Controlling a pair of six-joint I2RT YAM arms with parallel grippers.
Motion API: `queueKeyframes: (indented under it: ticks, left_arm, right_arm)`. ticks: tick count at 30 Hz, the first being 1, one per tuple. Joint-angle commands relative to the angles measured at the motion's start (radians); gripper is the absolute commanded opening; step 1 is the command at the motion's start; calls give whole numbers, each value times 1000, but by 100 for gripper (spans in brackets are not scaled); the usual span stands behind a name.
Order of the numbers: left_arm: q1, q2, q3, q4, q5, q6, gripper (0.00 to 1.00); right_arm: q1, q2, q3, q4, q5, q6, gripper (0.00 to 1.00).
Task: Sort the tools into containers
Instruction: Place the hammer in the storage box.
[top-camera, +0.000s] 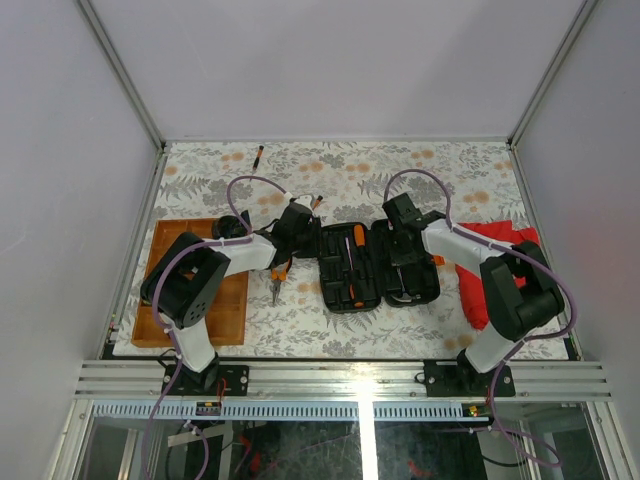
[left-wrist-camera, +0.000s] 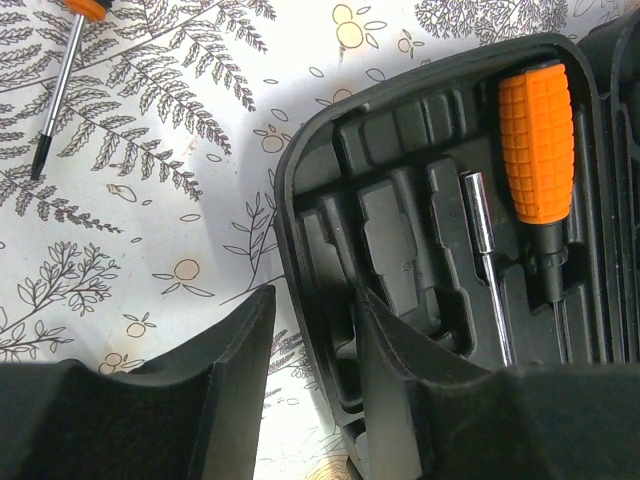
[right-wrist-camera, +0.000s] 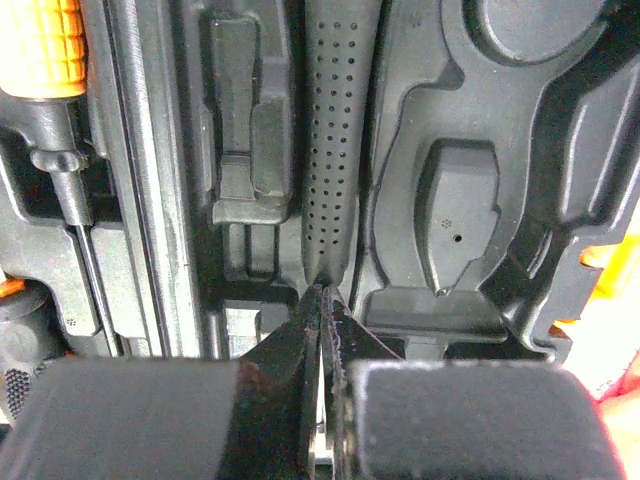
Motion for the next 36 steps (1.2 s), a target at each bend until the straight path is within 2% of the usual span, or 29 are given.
queueKeyframes:
  ticks: [1,6,11,17,27,32,36]
  left_arm:
    - [1,13,15,-30,-23,29,37]
    - [1,-4,3,-28,-51,24,42]
    - [1,-61,-16,-36,-78,1,52]
    - [1,-166,-34,-75,-166,-50,61]
    - [0,-280,25,-258,-334,-71,62]
    - [1,-228,147,-368,-427,-31,63]
    - [14,-184,252,-423,-450,16,63]
  right_arm:
    - [48,20,-74,-13,-65,60,2]
    - [48,-214,-48,30,-12,31,22]
    - [48,-393,-79,120,-68,-27,34]
    - [48,-574,-196,170,-97,-25,42]
    - [48,-786,-341,165,-116,86,46]
    - [48,-846,-392,152,-141,129,47]
    - [48,-883,-423,148,-155,138,47]
